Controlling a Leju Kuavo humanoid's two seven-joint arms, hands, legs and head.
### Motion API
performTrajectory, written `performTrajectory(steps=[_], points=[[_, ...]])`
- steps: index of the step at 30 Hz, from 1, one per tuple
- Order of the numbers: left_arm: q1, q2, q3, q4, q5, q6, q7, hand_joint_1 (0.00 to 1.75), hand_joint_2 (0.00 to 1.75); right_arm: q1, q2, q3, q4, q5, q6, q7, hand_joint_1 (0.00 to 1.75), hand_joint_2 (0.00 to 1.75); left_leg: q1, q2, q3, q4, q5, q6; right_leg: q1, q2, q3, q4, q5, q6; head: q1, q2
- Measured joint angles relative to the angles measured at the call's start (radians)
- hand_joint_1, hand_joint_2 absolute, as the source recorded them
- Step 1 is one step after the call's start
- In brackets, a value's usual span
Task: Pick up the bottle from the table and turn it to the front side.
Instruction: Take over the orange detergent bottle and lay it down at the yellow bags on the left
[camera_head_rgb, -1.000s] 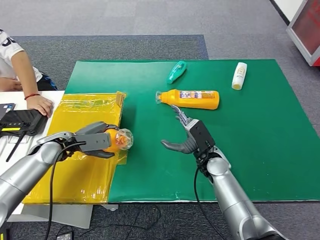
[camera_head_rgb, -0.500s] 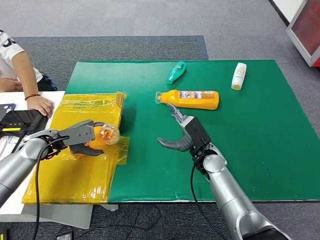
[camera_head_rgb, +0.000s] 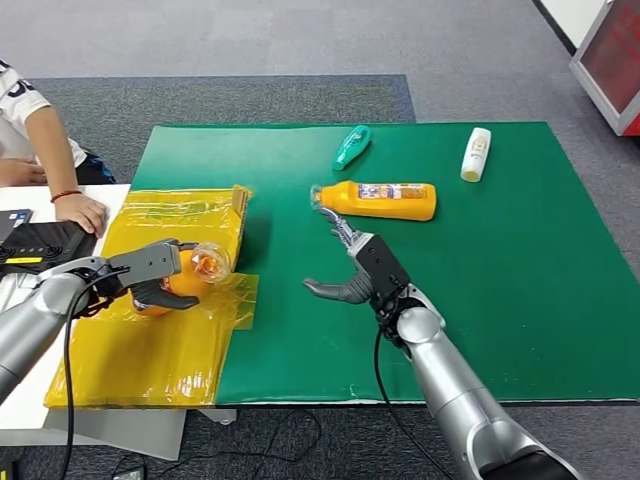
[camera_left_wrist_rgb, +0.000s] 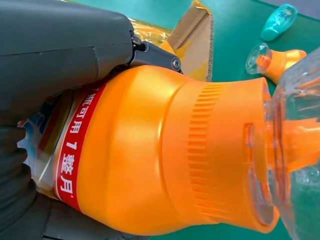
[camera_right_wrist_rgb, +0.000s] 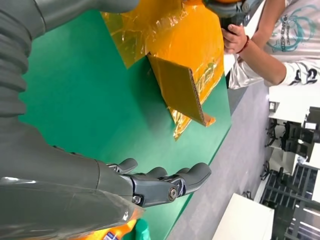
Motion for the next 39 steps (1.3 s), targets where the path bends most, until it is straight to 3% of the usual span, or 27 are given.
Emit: performTrajectory(steps=[11, 34, 35, 38, 39], points=[[-0.011, -0.001, -0.001, 0.073, 0.014, -0.001, -0.026, 1.75, 1.75, -0.001, 0.006, 0.023, 0.002, -0.002, -0.001, 0.003, 0.0, 1.75, 0.0, 0.003, 0.015, -0.005, -0.004, -0.003, 0.0, 0.004, 0.012, 0.0, -0.003, -0.004, 0.0, 0.0], [-0.003, 0.001, -0.008, 0.064, -0.03, 0.012, -0.022, 1.75, 1.75, -0.001, 0.008, 0.041, 0.003, -0.002, -0.003, 0.005, 0.0, 1.75, 0.001, 0.003, 0.022, -0.014, -0.003, -0.005, 0.0, 0.005, 0.014, 0.0, -0.005, -0.008, 0.0, 0.0], [-0.003, 0.003, -0.011, 0.062, -0.033, 0.01, -0.024, 1.54, 1.75, -0.001, 0.008, 0.041, 0.003, -0.002, -0.003, 0.006, 0.0, 1.75, 0.001, 0.004, 0.022, -0.014, -0.003, -0.005, 0.0, 0.005, 0.014, 0.0, -0.004, -0.008, 0.0, 0.0], [-0.002, 0.013, -0.018, 0.054, -0.037, 0.006, -0.032, 0.23, 1.75, 0.0, 0.008, 0.045, 0.003, -0.002, -0.003, 0.007, 0.0, 1.75, 0.001, 0.004, 0.023, -0.015, -0.003, -0.006, 0.0, 0.006, 0.014, 0.0, -0.004, -0.008, 0.0, 0.0], [0.001, 0.016, -0.02, 0.052, -0.038, 0.009, -0.032, 0.0, 1.75, 0.0, 0.008, 0.046, 0.003, -0.002, -0.004, 0.007, 0.0, 1.75, 0.001, 0.004, 0.023, -0.015, -0.003, -0.006, 0.0, 0.006, 0.014, 0.0, -0.004, -0.008, 0.0, 0.0]])
